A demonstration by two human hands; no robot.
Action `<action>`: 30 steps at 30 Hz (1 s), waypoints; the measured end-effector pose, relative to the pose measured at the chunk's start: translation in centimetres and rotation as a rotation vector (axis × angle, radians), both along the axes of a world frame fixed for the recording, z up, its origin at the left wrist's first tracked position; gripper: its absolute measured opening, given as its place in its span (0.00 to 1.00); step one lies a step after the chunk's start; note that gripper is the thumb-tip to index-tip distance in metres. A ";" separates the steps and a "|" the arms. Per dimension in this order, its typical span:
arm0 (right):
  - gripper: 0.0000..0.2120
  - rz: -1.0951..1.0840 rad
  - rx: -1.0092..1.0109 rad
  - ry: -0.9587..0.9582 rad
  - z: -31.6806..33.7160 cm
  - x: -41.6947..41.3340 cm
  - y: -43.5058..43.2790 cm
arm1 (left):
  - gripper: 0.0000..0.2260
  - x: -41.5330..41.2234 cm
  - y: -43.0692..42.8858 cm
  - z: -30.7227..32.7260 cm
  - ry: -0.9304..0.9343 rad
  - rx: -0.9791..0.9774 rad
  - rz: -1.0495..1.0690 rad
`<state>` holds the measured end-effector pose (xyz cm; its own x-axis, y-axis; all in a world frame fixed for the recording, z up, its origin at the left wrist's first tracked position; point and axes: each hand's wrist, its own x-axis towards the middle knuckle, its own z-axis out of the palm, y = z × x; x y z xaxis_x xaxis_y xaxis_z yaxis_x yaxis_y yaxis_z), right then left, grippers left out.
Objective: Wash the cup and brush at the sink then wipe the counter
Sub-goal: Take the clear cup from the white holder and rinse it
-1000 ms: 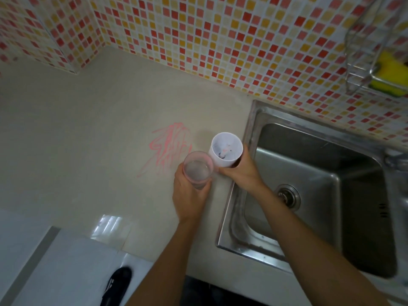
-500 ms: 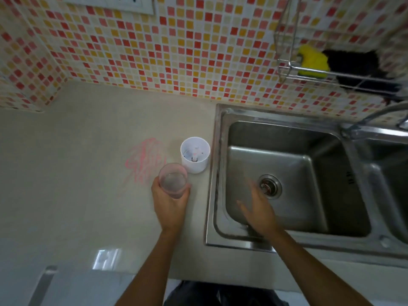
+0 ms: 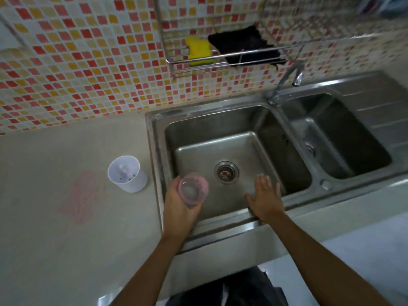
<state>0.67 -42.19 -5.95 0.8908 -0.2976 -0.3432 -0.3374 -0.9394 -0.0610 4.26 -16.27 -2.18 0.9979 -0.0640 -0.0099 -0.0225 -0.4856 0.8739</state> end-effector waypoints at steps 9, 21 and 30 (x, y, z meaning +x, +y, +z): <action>0.36 0.057 -0.006 0.193 0.4 0.7 -1.7 | 0.29 4.3 -4.6 -2.2 -0.228 0.709 -0.322; 0.35 0.191 -0.029 0.235 -0.1 0.7 -2.2 | 0.23 5.2 -7.1 -2.3 -0.241 1.170 -0.334; 0.33 0.315 0.052 0.226 -0.2 1.1 -3.1 | 0.33 6.4 -10.0 -0.4 -0.293 1.410 -0.389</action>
<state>1.82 -45.25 -6.13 0.8358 0.0014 -0.5491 -0.0433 -0.9967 -0.0684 10.71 -26.25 -2.57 0.8984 -0.4286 -0.0960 -0.4331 -0.8282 -0.3557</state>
